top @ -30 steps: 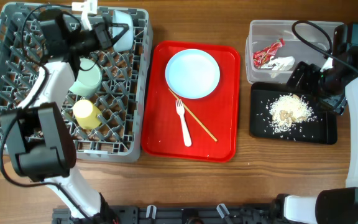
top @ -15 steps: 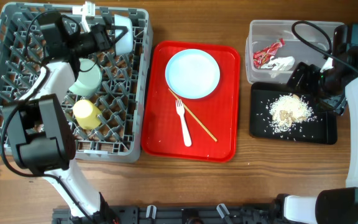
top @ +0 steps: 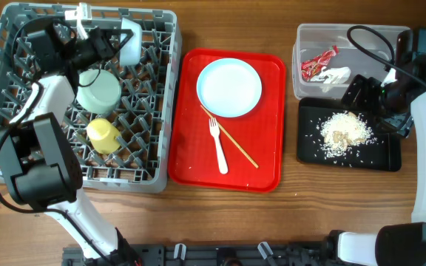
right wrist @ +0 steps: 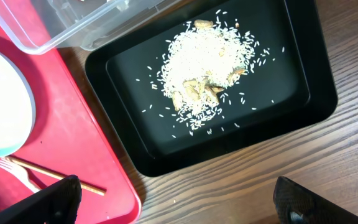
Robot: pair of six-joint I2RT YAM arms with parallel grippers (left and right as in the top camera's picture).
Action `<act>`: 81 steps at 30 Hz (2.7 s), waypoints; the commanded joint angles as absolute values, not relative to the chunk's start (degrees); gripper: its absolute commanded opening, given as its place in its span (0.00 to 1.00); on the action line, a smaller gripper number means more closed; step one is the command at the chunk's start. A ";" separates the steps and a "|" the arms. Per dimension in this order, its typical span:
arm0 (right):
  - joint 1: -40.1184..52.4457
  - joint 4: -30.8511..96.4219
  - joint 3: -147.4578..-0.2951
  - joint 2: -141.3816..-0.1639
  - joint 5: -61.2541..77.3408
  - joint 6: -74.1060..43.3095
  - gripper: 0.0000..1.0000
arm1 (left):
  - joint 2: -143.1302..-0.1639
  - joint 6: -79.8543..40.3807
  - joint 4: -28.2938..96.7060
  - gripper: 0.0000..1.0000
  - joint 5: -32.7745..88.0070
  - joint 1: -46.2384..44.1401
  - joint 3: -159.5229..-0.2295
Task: Sort waste into correct bins and load items into the dishwasher rack
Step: 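Carry the light-blue bowl to the rack and set it down with left gripper, then reach the left gripper to the red tray and grasp the white fork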
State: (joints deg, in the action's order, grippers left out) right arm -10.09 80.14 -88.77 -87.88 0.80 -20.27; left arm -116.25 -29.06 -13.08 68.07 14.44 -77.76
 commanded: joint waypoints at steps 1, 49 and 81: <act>-10.20 80.23 -89.36 -86.67 0.05 -19.59 1.00 | -117.38 -30.68 -16.08 0.04 71.22 14.57 -77.69; -10.20 80.64 -89.36 -86.67 1.37 -19.55 1.00 | -117.54 -29.87 -7.68 1.00 57.69 19.51 -77.69; -10.20 80.47 -89.36 -86.67 1.37 -18.33 1.00 | -89.23 -22.92 49.82 1.00 11.90 -14.09 -77.69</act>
State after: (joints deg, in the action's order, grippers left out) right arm -10.09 80.53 -88.77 -87.88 1.06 -20.01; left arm -89.56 -24.23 46.65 17.08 -6.70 -77.87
